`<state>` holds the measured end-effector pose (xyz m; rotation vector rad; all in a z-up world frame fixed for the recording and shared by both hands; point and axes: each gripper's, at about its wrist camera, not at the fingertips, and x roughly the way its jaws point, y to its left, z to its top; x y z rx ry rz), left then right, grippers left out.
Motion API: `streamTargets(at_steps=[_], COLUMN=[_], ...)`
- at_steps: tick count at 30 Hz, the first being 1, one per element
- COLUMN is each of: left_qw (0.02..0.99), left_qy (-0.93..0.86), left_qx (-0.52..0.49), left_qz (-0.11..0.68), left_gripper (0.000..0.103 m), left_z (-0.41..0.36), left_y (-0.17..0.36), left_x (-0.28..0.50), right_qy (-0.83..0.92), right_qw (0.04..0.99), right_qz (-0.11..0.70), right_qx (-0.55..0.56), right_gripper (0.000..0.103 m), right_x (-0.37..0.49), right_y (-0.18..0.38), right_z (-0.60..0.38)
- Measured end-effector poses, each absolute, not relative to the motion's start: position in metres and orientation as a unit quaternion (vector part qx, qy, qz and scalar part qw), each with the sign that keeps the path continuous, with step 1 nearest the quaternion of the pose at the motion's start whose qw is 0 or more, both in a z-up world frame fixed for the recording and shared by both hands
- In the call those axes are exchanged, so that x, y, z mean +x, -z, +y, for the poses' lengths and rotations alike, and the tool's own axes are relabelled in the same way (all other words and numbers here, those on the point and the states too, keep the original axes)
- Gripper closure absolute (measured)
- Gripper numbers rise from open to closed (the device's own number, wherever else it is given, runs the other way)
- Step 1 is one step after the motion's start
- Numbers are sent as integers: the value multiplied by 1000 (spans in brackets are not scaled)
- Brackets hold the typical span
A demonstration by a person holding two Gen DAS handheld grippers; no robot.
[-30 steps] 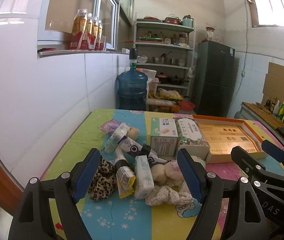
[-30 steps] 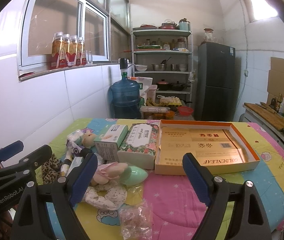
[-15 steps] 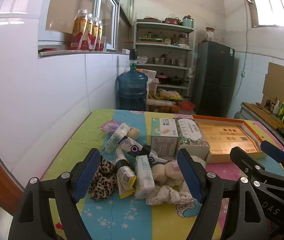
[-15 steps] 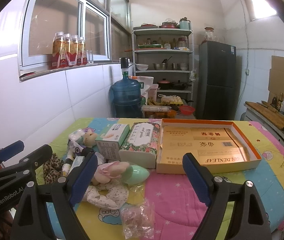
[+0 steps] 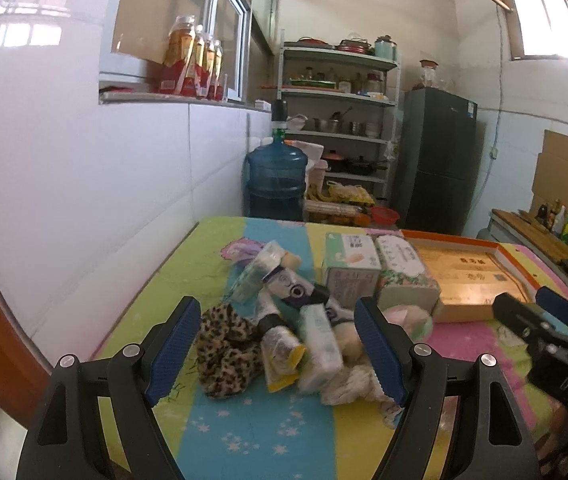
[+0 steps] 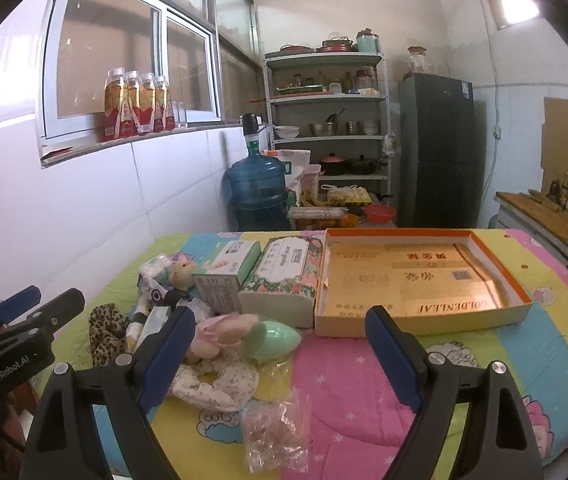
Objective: Organize soft objects
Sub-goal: 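Reach the left tool to the leopard-print scrunchie while the right tool approaches the clear plastic bag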
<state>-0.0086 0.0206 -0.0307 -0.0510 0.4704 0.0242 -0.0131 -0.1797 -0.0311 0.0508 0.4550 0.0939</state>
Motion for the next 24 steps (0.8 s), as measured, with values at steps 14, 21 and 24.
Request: streamTargets(at_steps=[14, 21, 24], left_qw=[969, 962, 957], left_qy=[-5, -10, -12], left_qx=[-35, -19, -26], left_qz=[244, 271, 288], left_gripper=[23, 23, 23], left_z=[69, 74, 79], left_y=[80, 102, 113], left_x=[-3, 30, 42], right_qy=[-95, -105, -107], right_qw=[963, 961, 958], right_qz=[251, 256, 266], right_qx=[17, -1, 0], right_gripper=[15, 15, 15], right_x=[-22, -28, -28], right_y=[75, 86, 93], right_z=[-187, -190, -194])
